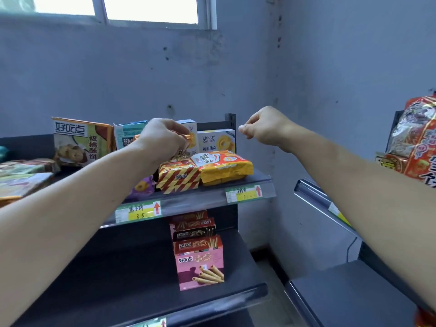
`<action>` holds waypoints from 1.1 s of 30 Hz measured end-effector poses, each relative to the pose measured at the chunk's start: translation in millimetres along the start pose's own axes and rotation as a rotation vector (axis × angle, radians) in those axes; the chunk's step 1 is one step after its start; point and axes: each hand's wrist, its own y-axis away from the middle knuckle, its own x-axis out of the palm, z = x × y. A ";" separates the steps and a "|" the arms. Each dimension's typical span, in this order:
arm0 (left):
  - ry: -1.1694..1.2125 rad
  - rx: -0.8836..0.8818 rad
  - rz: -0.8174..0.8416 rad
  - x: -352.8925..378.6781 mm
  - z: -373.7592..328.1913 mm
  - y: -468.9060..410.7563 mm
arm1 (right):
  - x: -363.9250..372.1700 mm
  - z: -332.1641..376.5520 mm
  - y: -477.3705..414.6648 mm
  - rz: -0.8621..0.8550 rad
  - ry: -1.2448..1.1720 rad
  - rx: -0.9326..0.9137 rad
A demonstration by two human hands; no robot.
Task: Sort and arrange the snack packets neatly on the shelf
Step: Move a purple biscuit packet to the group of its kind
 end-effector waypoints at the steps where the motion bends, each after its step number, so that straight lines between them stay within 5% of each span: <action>1: -0.007 -0.003 0.011 2.0 0.4 0.3 | -0.4 -2.0 -0.9 0.005 -0.007 0.003; 33: -0.003 0.008 0.089 11.9 24.0 -41.3 | 28.0 -1.6 -33.4 0.060 0.030 0.026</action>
